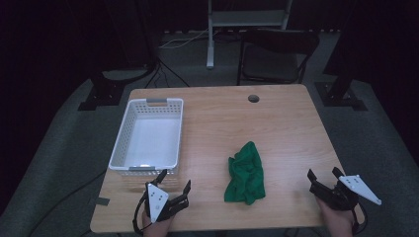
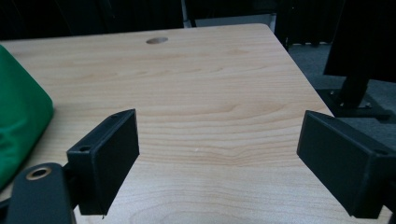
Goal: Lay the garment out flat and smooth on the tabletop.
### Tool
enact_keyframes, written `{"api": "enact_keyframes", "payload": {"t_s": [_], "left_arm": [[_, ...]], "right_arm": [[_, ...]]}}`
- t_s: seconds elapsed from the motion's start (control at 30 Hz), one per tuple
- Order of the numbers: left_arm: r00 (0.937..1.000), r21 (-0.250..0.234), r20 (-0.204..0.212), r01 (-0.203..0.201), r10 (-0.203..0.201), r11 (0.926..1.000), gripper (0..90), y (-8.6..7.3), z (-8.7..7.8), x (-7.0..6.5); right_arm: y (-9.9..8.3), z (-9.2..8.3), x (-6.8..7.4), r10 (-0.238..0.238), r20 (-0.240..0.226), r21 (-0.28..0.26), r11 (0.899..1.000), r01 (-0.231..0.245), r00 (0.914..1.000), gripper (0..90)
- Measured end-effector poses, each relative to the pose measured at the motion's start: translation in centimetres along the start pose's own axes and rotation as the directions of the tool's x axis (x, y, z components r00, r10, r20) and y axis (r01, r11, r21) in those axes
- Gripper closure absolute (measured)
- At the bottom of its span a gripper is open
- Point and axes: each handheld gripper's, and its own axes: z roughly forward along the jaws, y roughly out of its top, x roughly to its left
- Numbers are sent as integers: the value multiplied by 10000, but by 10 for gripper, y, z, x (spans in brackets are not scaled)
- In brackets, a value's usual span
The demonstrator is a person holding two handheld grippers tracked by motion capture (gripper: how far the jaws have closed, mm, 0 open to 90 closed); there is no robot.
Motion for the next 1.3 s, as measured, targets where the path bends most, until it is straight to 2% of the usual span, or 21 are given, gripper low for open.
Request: {"api": "enact_keyframes", "payload": {"t_s": [0.07,0.23,0.4,0.77,0.9,1.3], "left_arm": [[10000,14,7,-38,38,10000,178,0,0,0],[9999,62,32,-138,138,9999,178,0,0,-1],[9998,57,6,-191,191,9998,178,-1,0,-2],[9998,93,9,-174,174,9998,178,-1,0,-2],[9999,111,21,-142,142,9998,178,0,0,-2],[9999,114,24,-124,123,9999,178,0,1,-2]], "right_arm": [[0,0,-1,102,-37,49,9999,-102,9999,119],[0,1,3,-305,11,113,9995,305,9995,119],[2,-1,7,-39,-476,193,9998,48,9989,119],[12,-6,32,-280,-1241,465,9983,341,9919,119],[17,-11,40,-425,-1497,352,9982,483,9878,119],[29,-18,59,-454,-2098,264,9983,520,9767,119]]}}
